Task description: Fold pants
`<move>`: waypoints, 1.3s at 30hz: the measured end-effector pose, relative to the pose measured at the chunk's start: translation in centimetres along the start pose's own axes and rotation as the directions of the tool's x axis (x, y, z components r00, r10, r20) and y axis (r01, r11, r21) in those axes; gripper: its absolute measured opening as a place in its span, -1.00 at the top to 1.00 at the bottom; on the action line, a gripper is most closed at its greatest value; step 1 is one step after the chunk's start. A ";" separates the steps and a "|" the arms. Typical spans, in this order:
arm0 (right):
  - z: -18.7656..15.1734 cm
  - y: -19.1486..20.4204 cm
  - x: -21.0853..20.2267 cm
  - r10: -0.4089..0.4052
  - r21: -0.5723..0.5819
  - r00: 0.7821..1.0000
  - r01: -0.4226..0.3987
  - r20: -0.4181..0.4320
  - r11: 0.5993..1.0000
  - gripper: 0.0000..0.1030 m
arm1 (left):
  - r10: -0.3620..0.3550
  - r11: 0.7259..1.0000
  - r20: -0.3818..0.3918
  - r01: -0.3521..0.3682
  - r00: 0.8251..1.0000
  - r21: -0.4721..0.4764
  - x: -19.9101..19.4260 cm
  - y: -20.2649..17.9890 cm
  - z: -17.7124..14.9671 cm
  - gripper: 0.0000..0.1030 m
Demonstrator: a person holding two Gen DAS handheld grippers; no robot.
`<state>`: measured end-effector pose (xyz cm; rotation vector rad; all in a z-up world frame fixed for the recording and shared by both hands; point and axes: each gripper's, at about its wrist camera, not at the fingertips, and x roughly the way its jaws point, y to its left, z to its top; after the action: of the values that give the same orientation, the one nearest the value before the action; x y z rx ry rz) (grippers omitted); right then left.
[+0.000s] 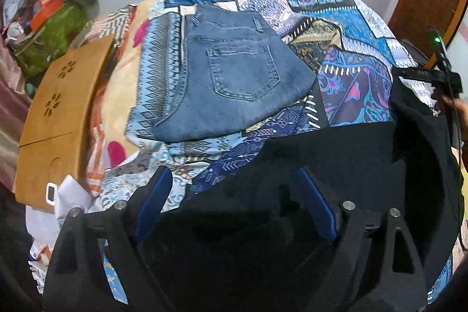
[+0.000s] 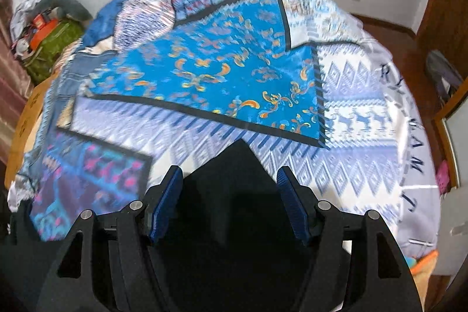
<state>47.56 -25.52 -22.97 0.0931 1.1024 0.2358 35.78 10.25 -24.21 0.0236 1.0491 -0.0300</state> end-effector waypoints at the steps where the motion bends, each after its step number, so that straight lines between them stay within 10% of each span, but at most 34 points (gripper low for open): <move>1: 0.0 -0.2 0.2 0.019 0.018 1.000 -0.019 0.001 1.000 -0.21 | -0.002 1.000 -0.001 0.002 1.000 0.008 0.2 -0.2 0.1 -0.69; 8: -1.2 -0.1 0.0 0.072 0.025 0.997 -0.073 0.032 0.997 0.72 | 0.001 0.999 -0.002 -0.001 1.000 0.033 0.3 -1.4 0.2 -0.69; 16: -2.1 -0.2 -4.9 0.062 -0.008 0.992 -0.061 0.107 0.998 0.76 | -0.034 0.996 -0.028 0.036 0.999 0.080 -0.2 -4.1 0.0 -0.69; 33: -8.6 -5.6 -27.4 0.074 -0.002 0.909 -0.080 0.409 0.997 0.76 | -0.167 0.970 -0.081 0.178 0.983 0.164 -5.4 -12.6 -2.9 -0.69; 39: -13.3 -5.6 -26.3 0.027 -0.024 0.933 -0.020 0.359 1.000 0.76 | -0.159 0.966 -0.083 0.172 0.984 0.193 -6.6 -14.8 -5.1 -0.69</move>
<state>25.22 -37.73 -7.05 0.1264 0.7339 0.2400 27.52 -4.27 -21.13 0.1198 1.1097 -0.2880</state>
